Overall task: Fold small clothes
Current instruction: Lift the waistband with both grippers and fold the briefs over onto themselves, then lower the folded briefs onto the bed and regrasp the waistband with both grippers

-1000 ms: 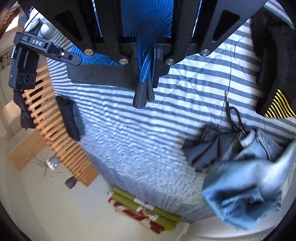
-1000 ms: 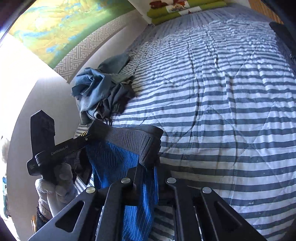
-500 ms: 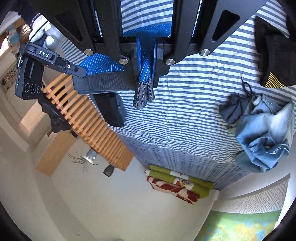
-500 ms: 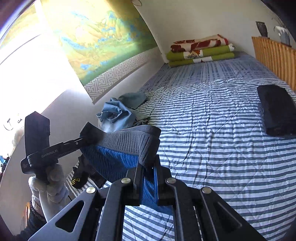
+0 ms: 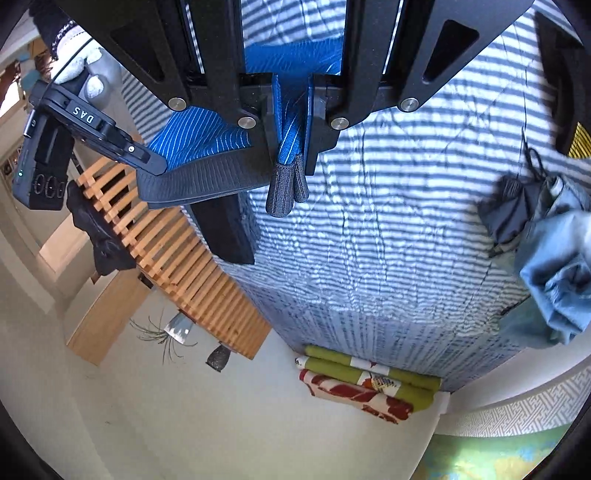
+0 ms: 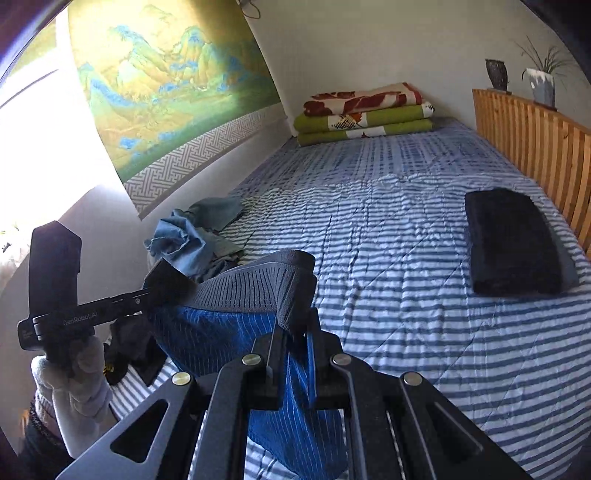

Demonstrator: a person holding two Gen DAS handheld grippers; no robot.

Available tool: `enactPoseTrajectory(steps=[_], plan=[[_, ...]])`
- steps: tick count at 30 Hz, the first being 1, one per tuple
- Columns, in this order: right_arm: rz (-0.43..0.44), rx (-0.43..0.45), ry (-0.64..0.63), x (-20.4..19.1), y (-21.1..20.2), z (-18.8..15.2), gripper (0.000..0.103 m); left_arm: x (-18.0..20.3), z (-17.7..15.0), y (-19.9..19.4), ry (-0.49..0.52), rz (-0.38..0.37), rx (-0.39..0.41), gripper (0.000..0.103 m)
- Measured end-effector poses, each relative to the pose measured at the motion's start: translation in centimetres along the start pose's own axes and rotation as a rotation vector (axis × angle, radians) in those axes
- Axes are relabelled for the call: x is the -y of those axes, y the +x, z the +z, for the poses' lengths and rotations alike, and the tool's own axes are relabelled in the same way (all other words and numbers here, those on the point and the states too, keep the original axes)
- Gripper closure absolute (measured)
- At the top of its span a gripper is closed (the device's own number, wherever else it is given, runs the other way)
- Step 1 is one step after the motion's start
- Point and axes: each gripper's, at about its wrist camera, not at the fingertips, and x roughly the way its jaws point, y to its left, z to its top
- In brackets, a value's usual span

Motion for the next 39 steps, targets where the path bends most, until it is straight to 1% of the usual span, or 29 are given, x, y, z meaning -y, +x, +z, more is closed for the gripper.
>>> enactPoseTrajectory(steps=[3,4,6,8,9,12,14,16,18,20,22,24,25,27,30,33,36,39], plan=[[-0.005,0.052,-0.047,-0.1,-0.8,0.7,0.096,0.3,0.1,-0.1,0.002,-0.022,0.047,0.094],[-0.001,0.054,-0.05,-0.1,-1.0,0.5,0.096,0.2,-0.5,0.0,0.014,-0.025,0.05,0.094],[0.021,0.05,-0.055,0.1,-1.5,-0.8,0.096,0.2,-2.9,0.1,0.045,-0.022,0.043,0.094],[0.034,0.03,-0.056,0.2,-1.6,-3.8,0.096,-0.4,-6.6,0.4,0.041,-0.022,0.008,0.094],[0.033,0.007,-0.055,0.3,-1.6,-5.8,0.096,-0.7,-9.0,0.6,0.036,-0.018,-0.019,0.094],[0.028,-0.07,-0.054,0.4,-1.5,-12.9,0.096,-1.1,-16.1,1.4,0.043,0.015,-0.096,0.094],[0.019,-0.104,-0.05,0.4,-1.7,-16.9,0.096,-1.4,-19.9,1.8,0.045,0.027,-0.139,0.094],[0.018,-0.124,-0.039,0.4,-2.1,-20.3,0.096,-1.5,-22.5,2.1,0.049,0.038,-0.167,0.094],[0.015,-0.135,-0.036,0.4,-2.3,-21.9,0.096,-1.6,-23.6,2.3,0.05,0.046,-0.175,0.094],[0.011,-0.136,-0.039,0.4,-2.3,-22.1,0.096,-1.7,-23.2,2.4,0.044,0.042,-0.161,0.094],[0.018,-0.117,-0.022,0.6,-2.4,-21.3,0.096,-1.7,-21.9,2.2,0.038,0.036,-0.121,0.094],[0.027,-0.088,-0.001,1.2,-2.3,-19.7,0.096,-1.4,-20.4,2.3,0.05,0.036,-0.075,0.094],[0.026,-0.075,0.004,1.2,-2.1,-18.8,0.096,-1.6,-18.9,2.9,0.048,0.04,-0.059,0.094],[0.008,-0.062,0.014,1.6,-1.2,-17.0,0.096,-2.0,-16.7,4.1,0.031,0.039,-0.047,0.094],[-0.012,-0.082,0.068,3.1,1.4,-14.8,0.096,-2.7,-14.6,6.6,-0.001,0.049,-0.055,0.094],[-0.021,-0.127,0.14,5.1,4.3,-13.6,0.096,-3.8,-13.4,9.8,-0.018,0.073,-0.096,0.094],[-0.051,-0.181,0.175,6.4,7.0,-13.3,0.096,-4.6,-13.3,12.7,-0.018,0.108,-0.137,0.093],[-0.088,-0.235,0.168,6.8,9.0,-13.8,0.095,-5.2,-13.5,15.0,0.002,0.168,-0.176,0.087]])
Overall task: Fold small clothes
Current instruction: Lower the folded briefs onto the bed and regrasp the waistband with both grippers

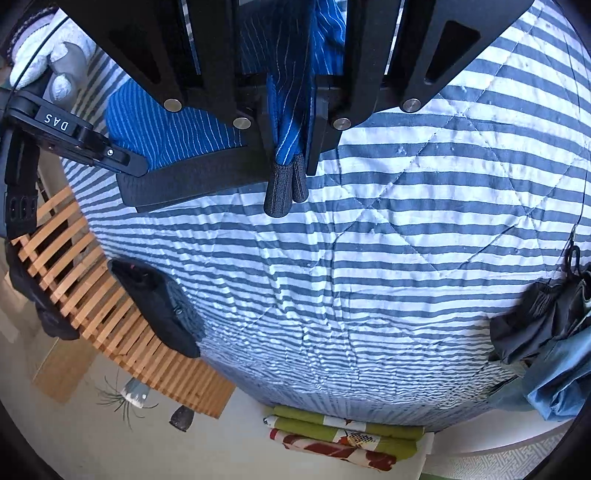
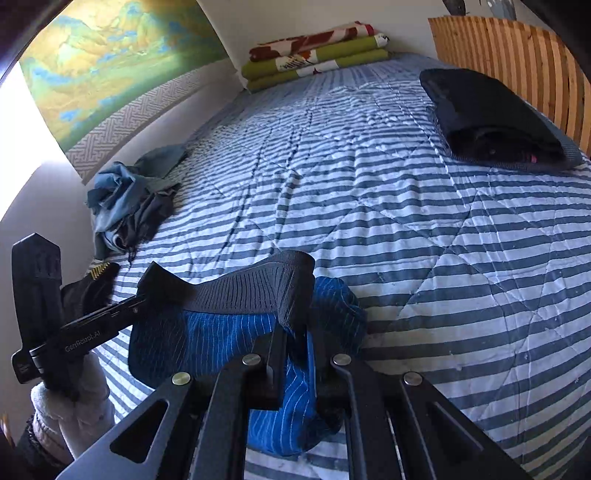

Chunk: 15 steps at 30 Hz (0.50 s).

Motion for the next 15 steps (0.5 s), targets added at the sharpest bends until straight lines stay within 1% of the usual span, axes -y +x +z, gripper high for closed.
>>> enactPoseTrajectory(steps=[1,2,3,4,5,8,9,11,13,15], plan=[[-0.008,-0.015,0.0,0.0,0.5,0.1,0.095,-0.3,-0.1,0.4,-0.011,0.008,-0.008,0.083],[-0.011,-0.035,0.006,0.2,1.0,0.1,0.091,-0.6,0.0,0.5,-0.026,0.02,-0.007,0.078],[-0.01,-0.052,0.019,0.5,1.2,0.2,0.09,-1.0,0.1,0.2,-0.041,0.032,0.011,0.077],[-0.005,-0.063,0.037,0.9,1.2,0.4,0.087,-1.4,0.1,-0.4,-0.052,0.043,0.032,0.072],[0.006,-0.053,0.061,1.4,0.8,0.5,0.084,-1.7,0.2,-1.0,-0.062,0.055,0.053,0.066],[0.037,0.011,0.111,2.7,-1.9,0.8,0.075,-2.3,0.4,-3.4,-0.079,0.074,0.122,0.064],[0.05,0.03,0.126,3.0,-2.9,0.8,0.074,-2.2,0.3,-4.3,-0.078,0.063,0.139,0.064],[0.09,0.048,0.145,3.5,-4.7,0.3,0.074,-1.2,-0.3,-5.8,-0.045,0.008,0.152,0.064],[0.162,0.035,0.137,3.4,-5.9,-0.6,0.074,0.3,-1.1,-6.0,0.025,-0.036,0.121,0.064],[0.207,0.005,0.096,3.0,-6.2,-1.6,0.074,1.3,-1.8,-5.1,0.061,-0.06,0.073,0.064]])
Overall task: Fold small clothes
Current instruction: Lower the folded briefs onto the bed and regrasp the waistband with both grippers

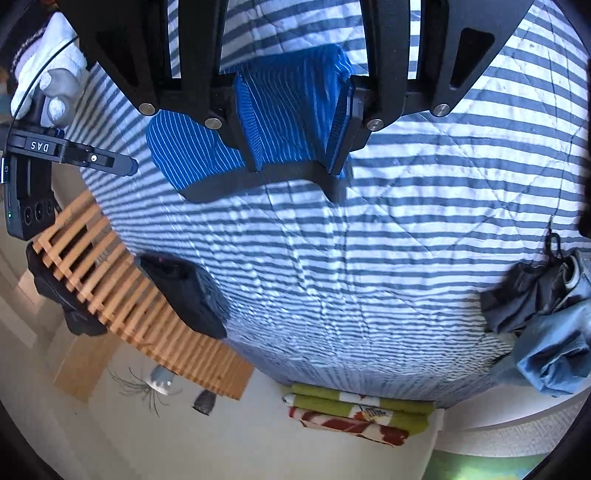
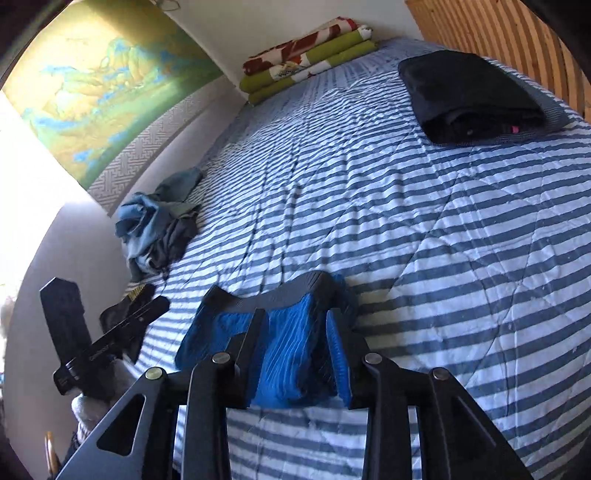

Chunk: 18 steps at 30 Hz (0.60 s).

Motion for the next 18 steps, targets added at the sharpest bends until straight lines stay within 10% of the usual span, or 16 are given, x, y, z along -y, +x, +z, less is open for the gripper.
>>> enactPoseTrajectory(steps=[18], plan=[[-0.035,-0.239,-0.191,0.1,5.1,-1.9,0.07,-3.5,-2.1,6.3,-0.104,0.072,-0.136,0.066]])
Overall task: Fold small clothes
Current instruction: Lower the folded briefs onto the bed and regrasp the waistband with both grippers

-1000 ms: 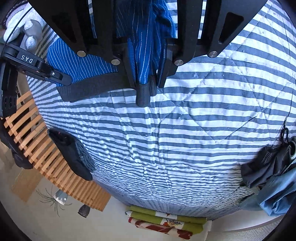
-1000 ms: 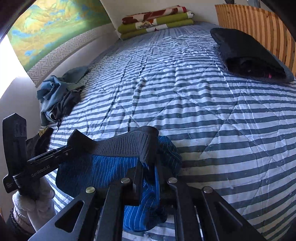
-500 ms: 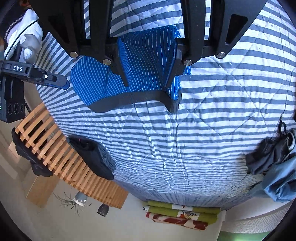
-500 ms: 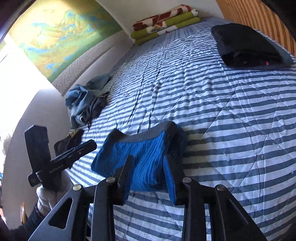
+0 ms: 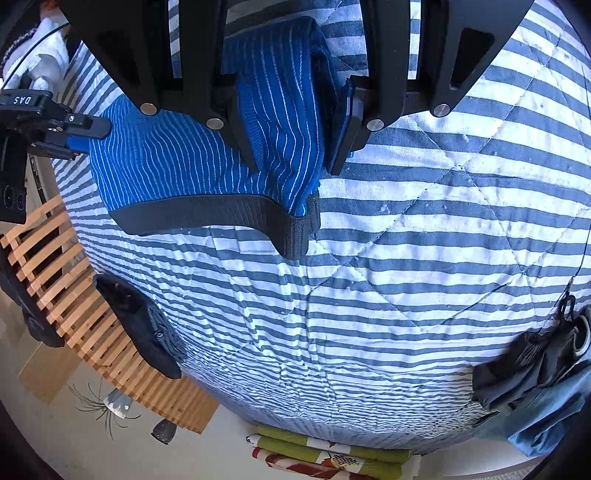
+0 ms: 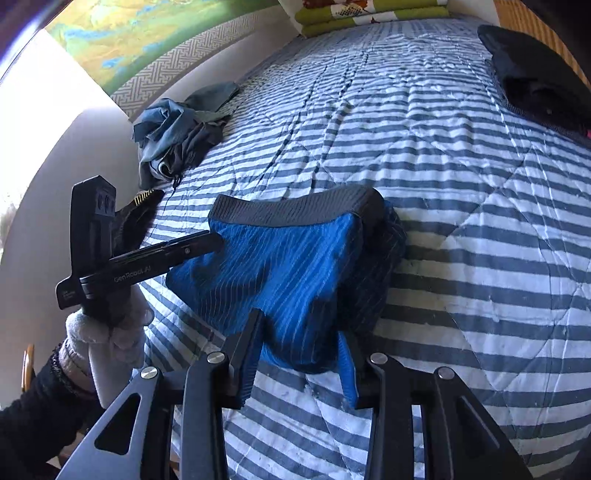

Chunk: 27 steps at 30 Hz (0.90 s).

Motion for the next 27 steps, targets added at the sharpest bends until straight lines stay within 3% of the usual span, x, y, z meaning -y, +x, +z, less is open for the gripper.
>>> enactPoseTrajectory(steps=[2,5,11,13,17,20,22,27], plan=[[-0.099,-0.033,-0.006,0.8,0.3,-0.5,0.071,0.3,-0.2,0.1,0.024,0.015,0.015,0.065],[-0.083,-0.047,0.01,0.8,-0.5,-0.8,0.071,0.9,-0.2,0.1,0.059,0.04,0.015,0.065],[-0.08,0.164,0.01,-1.5,-4.8,-0.1,0.071,0.7,-0.2,-3.0,0.002,0.013,0.086,0.066],[-0.103,0.189,-0.012,-2.6,-4.4,0.7,0.071,1.4,-0.9,-4.2,0.026,-0.01,0.108,0.066],[-0.115,0.16,-0.015,-3.3,-1.2,2.4,0.071,3.2,-2.3,-4.4,0.118,0.024,0.091,0.066],[-0.13,0.118,0.019,-2.5,1.5,2.7,0.071,2.1,-3.2,-2.4,0.096,0.073,0.034,0.066],[-0.15,0.076,0.024,-1.8,3.3,2.7,0.071,0.9,-3.7,-2.0,0.069,0.04,0.038,0.066],[-0.15,0.111,0.022,-2.0,1.0,2.1,0.071,0.3,-2.6,-4.0,0.023,0.029,0.053,0.065]])
